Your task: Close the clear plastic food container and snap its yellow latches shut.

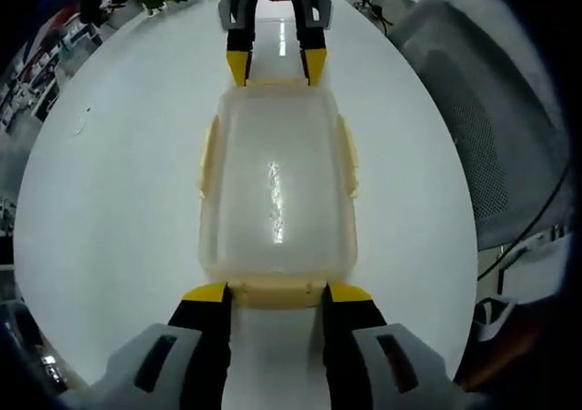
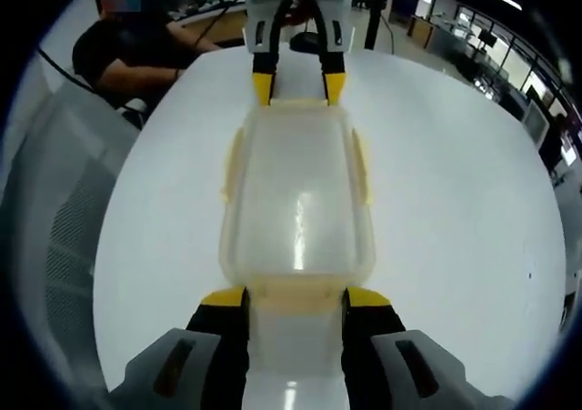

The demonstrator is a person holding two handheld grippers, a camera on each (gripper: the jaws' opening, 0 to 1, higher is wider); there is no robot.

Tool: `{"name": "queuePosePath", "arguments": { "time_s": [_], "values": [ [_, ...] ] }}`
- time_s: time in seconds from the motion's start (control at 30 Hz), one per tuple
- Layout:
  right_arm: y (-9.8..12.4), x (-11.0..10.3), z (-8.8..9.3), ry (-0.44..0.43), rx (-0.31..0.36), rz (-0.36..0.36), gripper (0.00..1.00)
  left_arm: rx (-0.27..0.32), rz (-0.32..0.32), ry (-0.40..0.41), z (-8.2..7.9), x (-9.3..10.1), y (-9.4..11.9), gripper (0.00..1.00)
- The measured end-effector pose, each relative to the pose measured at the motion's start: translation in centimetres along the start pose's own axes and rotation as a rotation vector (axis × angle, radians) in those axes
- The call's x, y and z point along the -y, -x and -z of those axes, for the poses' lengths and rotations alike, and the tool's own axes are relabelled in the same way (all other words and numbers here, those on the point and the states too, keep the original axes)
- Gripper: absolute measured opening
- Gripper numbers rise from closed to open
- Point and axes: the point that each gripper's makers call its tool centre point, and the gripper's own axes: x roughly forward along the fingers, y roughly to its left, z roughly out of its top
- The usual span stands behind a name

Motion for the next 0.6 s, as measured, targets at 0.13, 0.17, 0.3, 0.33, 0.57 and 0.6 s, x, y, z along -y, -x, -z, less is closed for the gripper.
{"name": "queuePosePath", "arguments": {
  "time_s": [0.13,0.17,0.3,0.33,0.57,0.6],
  "values": [
    [0.0,0.0,-0.1,-0.014,0.003,0.005,0.38,0.001,-0.034,0.008,0.1,0.1,0.2,0.37],
    [0.0,-0.1,-0.1,-0.012,0.004,0.004,0.38,-0.002,-0.040,0.002,0.1,0.2,0.2,0.37],
    [0.0,-0.4,-0.1,-0.005,0.014,0.000,0.39,-0.012,-0.056,0.002,0.1,0.6,0.3,0.37],
    [0.0,-0.5,-0.1,0.000,0.011,0.000,0.39,-0.006,-0.055,0.009,0.0,0.7,0.4,0.37],
    [0.9,-0.4,0.1,0.001,0.009,0.028,0.39,0.022,-0.095,-0.008,-1.1,0.8,1.8,0.38],
    [1.2,-0.5,0.1,0.004,0.015,0.033,0.39,0.025,-0.101,-0.011,-1.2,0.9,2.0,0.38]
  ]
}}
